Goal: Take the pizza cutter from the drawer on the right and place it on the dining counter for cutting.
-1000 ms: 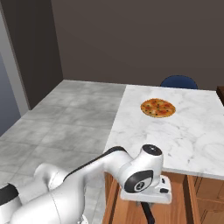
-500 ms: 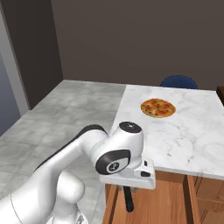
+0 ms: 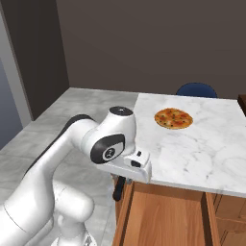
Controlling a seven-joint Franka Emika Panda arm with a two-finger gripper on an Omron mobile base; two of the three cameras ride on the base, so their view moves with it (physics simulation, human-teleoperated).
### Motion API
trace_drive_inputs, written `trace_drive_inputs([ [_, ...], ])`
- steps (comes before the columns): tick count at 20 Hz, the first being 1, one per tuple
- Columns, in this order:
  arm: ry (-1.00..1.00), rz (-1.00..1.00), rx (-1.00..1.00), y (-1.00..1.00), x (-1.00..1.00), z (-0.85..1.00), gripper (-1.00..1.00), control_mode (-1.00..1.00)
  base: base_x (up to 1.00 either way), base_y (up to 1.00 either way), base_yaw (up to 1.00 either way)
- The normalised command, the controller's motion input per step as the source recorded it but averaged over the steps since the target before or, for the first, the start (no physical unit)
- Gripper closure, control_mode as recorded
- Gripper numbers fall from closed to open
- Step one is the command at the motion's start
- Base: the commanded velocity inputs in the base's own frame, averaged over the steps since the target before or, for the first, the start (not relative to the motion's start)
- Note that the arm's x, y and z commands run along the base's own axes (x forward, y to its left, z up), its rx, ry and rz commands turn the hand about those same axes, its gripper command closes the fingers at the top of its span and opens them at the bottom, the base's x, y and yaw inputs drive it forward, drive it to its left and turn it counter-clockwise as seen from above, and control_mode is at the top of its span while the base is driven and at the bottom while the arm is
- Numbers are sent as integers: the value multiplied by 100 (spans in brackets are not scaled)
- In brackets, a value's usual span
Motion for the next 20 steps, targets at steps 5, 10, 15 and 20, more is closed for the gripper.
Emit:
trace_drive_inputs([
  [5, 0, -26, 5, 16, 94, 11, 100, -100, 0, 0, 0],
  [10, 0, -20, 7, 0, 93, -5, 100, -100, 0, 0, 0],
  [15, 0, -15, 3, 1, 84, -32, 100, -100, 0, 0, 0],
  [20, 0, -5, 1, 0, 81, -38, 100, -100, 0, 0, 0],
])
